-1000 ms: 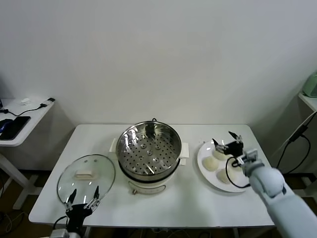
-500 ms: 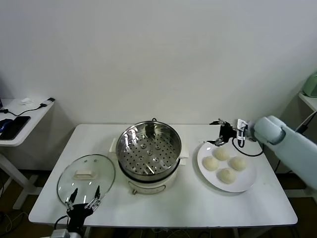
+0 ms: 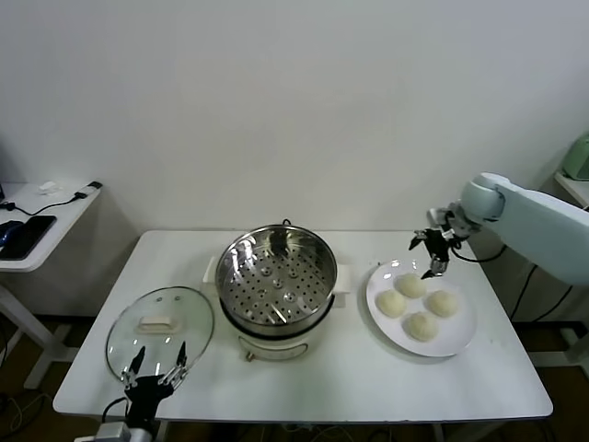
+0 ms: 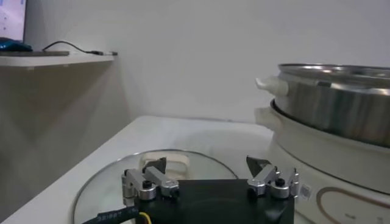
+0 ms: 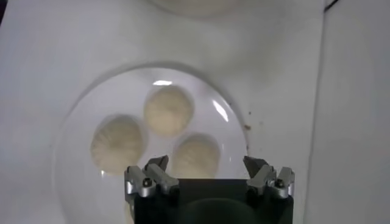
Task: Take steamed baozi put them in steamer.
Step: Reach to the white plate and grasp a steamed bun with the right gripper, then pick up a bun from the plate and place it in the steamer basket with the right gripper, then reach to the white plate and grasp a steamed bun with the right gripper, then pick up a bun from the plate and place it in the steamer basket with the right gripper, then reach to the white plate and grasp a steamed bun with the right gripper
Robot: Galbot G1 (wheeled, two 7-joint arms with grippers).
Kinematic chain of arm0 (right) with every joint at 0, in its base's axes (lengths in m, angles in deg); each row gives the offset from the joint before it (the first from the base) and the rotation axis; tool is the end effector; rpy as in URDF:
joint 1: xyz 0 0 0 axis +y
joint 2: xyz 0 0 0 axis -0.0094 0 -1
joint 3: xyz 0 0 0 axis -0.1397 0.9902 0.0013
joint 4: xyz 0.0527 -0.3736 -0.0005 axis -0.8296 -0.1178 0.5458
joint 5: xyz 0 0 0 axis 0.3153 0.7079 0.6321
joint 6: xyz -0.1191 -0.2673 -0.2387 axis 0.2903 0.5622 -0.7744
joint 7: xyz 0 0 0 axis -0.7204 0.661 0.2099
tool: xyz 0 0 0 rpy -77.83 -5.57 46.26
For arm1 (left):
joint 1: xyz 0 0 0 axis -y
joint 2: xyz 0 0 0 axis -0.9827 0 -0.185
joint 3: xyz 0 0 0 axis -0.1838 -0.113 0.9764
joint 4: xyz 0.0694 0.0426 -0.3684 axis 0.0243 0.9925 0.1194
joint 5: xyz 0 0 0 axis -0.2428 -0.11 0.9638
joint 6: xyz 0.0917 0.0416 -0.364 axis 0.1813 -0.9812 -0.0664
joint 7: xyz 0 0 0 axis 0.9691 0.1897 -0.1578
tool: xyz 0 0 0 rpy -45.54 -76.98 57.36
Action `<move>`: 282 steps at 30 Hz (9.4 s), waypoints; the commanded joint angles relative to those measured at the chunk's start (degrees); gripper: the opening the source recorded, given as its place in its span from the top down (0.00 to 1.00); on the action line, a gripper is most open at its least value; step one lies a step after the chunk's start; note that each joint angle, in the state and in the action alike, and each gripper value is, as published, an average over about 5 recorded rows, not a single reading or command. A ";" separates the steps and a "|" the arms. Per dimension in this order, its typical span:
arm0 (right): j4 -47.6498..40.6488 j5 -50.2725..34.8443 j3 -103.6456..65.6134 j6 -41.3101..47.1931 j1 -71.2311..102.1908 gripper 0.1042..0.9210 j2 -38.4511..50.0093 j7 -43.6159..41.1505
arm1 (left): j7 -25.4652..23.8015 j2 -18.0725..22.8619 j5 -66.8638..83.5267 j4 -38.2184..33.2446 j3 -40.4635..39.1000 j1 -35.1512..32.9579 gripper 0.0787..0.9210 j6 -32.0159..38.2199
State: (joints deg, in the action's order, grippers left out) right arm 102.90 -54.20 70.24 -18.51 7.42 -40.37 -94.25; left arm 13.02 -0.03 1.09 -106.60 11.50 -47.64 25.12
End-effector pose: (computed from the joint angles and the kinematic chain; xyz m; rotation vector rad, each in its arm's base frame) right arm 0.6303 -0.1750 -0.1564 1.2788 -1.3235 1.3795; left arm 0.1357 0.0825 -0.4025 0.1612 -2.8802 0.0806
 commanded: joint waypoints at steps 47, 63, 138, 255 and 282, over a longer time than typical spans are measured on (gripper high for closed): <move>-5.50 -1.91 -2.24 3.19 2.38 0.39 -5.01 1.63 | 0.19 0.53 -2.21 2.48 -1.43 0.54 0.12 0.32; 17.78 -13.45 13.66 -13.79 -32.94 0.39 -15.04 -1.76 | 0.28 0.60 -2.37 0.32 -1.50 -0.10 0.12 0.25; 13.97 -21.18 27.67 -11.83 -30.45 0.12 -9.04 1.86 | 1.56 1.24 -5.46 1.71 -2.43 -0.31 0.12 1.41; 10.15 -44.43 17.32 30.10 -11.88 0.58 -41.81 31.60 | 0.54 0.42 -5.76 -0.52 -4.80 2.53 0.12 0.38; 26.61 -37.25 28.67 11.99 -36.69 0.12 -8.19 7.14 | 0.49 0.43 -5.27 -2.72 -4.13 1.44 0.12 -0.02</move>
State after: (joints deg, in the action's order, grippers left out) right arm 122.62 -96.20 92.16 1.48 -18.60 -66.16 -76.21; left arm 13.51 0.43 -4.28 -109.21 7.38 -46.12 25.04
